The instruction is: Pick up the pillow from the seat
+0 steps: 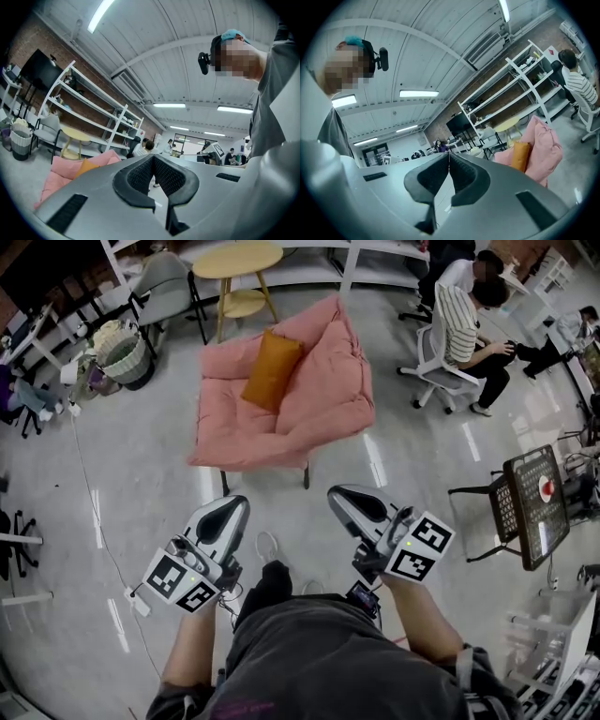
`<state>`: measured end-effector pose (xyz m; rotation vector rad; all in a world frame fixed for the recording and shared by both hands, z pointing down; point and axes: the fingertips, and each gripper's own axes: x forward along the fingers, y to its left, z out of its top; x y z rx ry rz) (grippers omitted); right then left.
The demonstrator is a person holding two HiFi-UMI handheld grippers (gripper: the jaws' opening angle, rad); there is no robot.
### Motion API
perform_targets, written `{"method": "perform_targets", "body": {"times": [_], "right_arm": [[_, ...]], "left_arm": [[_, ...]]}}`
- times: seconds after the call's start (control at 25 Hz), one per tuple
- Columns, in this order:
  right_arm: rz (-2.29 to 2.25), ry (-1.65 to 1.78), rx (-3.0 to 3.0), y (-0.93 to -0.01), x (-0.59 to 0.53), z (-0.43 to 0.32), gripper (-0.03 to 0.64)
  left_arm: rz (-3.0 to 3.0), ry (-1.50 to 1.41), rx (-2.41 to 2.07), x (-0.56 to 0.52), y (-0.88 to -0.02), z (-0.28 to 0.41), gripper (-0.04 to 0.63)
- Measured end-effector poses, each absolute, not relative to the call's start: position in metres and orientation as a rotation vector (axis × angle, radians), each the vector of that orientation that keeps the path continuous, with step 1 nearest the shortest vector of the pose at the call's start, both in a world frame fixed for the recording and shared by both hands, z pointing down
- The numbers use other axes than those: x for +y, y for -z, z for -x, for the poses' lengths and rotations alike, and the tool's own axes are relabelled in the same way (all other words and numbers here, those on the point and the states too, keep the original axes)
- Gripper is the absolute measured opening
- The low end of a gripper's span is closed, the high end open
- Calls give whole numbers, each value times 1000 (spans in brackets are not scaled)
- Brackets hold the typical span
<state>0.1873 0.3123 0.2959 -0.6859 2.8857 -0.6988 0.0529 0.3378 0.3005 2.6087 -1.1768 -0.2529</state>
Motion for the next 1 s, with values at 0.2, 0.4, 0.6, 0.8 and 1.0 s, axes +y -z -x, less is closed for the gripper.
{"method": "perform_targets", "body": {"times": [0.2,0.4,0.6,0.8,1.0], "right_arm": [[723,722,2880,-297,241,-137,15],[767,728,2873,-298,180,-100,15],[811,700,2878,-303,175,-100,15],[837,695,2886,-305,135,-76,15],[841,688,2898,-304,86,-56,15]], "left_arm": [[-2607,236,-1137,265,-301,-5,11],[-2608,224,-1102,205,-301,34,11],[-2636,232,-1054,203,-304,30,11],[-2634,245,-1035,163,-305,54,11],[-2620,239,-1034,119,-307,75,11]]}}
